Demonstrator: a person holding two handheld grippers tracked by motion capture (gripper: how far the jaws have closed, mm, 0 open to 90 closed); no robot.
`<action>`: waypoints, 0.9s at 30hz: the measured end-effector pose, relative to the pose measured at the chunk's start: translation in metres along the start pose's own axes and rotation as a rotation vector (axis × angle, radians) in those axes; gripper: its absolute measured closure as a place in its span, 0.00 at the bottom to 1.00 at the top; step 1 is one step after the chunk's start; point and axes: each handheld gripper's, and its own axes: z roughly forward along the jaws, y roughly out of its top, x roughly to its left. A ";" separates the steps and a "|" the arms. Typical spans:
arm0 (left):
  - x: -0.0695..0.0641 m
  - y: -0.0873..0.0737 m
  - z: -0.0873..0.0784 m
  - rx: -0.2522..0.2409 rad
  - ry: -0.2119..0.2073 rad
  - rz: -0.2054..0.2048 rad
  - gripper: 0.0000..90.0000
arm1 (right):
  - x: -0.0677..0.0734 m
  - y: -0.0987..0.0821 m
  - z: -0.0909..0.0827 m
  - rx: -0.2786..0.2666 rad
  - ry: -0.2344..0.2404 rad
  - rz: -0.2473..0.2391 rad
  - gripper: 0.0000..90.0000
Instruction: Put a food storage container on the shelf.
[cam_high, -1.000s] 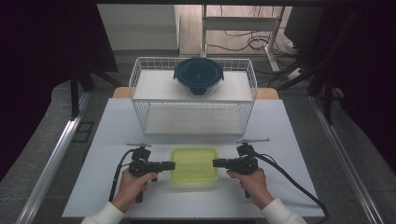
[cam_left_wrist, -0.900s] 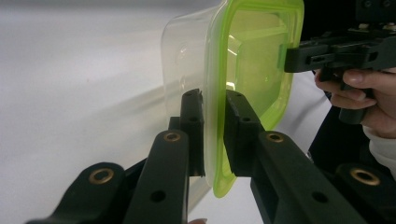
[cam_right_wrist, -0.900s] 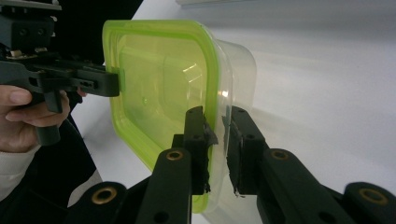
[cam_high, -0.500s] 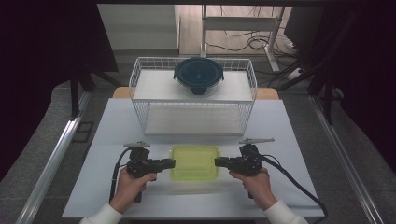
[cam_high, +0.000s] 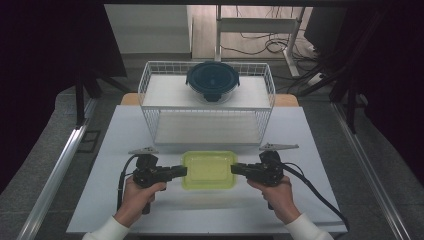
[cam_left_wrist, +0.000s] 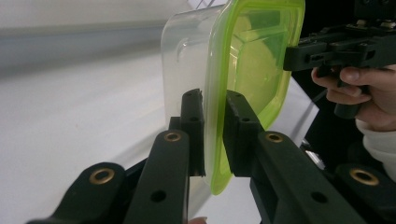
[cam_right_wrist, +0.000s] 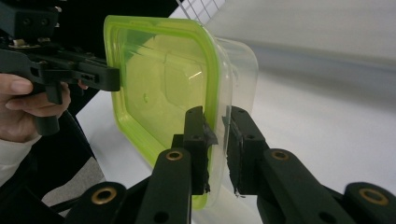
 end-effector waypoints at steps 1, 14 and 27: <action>0.000 0.000 0.000 0.000 0.000 0.000 0.88 | 0.000 0.000 0.000 0.000 0.000 0.000 0.86; -0.015 0.034 -0.009 -0.029 0.006 0.067 0.88 | 0.004 0.025 -0.014 -0.056 -0.012 -0.042 0.86; -0.028 0.069 -0.025 -0.078 0.008 0.107 0.88 | 0.022 0.065 -0.031 -0.105 -0.027 -0.103 0.86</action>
